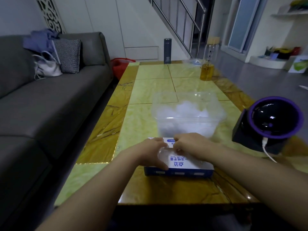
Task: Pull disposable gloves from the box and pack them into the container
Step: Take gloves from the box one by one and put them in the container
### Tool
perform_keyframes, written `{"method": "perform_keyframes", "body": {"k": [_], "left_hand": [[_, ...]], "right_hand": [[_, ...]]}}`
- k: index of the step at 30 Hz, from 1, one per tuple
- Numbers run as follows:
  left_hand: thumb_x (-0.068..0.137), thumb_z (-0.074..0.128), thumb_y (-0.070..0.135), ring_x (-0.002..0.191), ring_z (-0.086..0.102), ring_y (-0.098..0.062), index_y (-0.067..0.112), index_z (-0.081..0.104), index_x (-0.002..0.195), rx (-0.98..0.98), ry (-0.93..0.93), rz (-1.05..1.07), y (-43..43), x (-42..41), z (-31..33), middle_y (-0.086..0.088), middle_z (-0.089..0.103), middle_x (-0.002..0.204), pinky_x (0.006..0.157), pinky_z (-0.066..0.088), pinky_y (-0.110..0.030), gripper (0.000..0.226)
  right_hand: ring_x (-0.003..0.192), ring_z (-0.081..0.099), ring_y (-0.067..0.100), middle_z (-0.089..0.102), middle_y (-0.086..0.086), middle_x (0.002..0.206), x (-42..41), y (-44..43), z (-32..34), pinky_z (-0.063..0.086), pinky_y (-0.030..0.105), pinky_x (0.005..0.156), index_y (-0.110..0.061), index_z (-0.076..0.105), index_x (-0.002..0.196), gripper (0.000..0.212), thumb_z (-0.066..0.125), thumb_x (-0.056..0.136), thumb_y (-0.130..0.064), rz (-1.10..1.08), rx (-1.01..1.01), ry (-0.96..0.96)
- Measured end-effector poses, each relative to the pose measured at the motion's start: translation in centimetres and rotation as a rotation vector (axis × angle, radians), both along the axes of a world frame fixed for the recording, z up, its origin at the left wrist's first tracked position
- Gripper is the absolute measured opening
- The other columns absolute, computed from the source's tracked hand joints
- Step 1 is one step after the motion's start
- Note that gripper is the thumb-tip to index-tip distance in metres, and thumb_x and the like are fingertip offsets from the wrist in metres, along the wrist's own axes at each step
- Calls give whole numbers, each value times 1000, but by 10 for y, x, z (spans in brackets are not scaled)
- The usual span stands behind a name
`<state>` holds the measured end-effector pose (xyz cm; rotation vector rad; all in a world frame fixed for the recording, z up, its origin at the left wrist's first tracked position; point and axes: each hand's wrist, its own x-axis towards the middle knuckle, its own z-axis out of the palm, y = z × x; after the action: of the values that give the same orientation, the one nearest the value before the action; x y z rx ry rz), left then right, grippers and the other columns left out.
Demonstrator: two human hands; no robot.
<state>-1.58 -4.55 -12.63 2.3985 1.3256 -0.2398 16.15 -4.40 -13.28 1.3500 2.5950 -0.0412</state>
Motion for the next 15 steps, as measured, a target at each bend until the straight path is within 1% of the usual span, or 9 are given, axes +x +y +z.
{"method": "perform_keyframes", "body": {"k": [2,4,7,9,12,14,15], "left_hand": [[78,72,45,142,22,-19,23,31,147,2,-9,4,1,-2,-2,3,18,158,112,24,-33,84],[78,73,44,140,25,-20,22,31,146,3,-26,9,2,-3,-4,4,21,156,111,27,-34,83],[75,75,46,141,23,-20,22,28,148,30,-29,14,4,-2,-7,4,22,156,113,26,-36,90],[72,76,47,141,22,-22,23,26,149,27,-38,26,7,-3,-9,5,23,156,114,26,-40,94],[70,77,48,139,26,-23,28,30,146,2,-82,23,8,-6,-12,6,29,153,111,29,-43,91],[72,76,46,132,32,-24,24,36,142,14,-76,18,5,-4,-9,4,36,147,107,33,-38,84],[74,76,45,128,37,-23,21,38,139,14,-73,15,3,-3,-5,2,41,142,103,35,-35,79]], "right_hand": [[95,54,21,53,1,106,0,-1,1,37,30,67,-17,66,102,16,55,91,-19,3,38,18],[91,56,19,54,-1,109,3,-2,7,42,30,70,-18,65,101,14,54,93,-19,10,69,72],[89,56,18,53,-4,112,8,-5,23,44,29,71,-20,60,104,14,48,97,-20,19,125,118],[88,57,18,54,-6,109,7,-7,38,44,30,70,-22,56,104,14,44,98,-21,15,189,159],[84,53,15,57,-7,101,9,-7,68,45,33,72,-21,56,100,12,45,98,-23,-67,295,364],[81,51,12,56,-8,93,15,-5,89,46,36,72,-18,59,97,10,50,96,-22,-90,383,512],[80,50,11,55,-10,90,19,-5,98,47,36,71,-18,60,96,8,52,95,-21,-87,426,549]]}}
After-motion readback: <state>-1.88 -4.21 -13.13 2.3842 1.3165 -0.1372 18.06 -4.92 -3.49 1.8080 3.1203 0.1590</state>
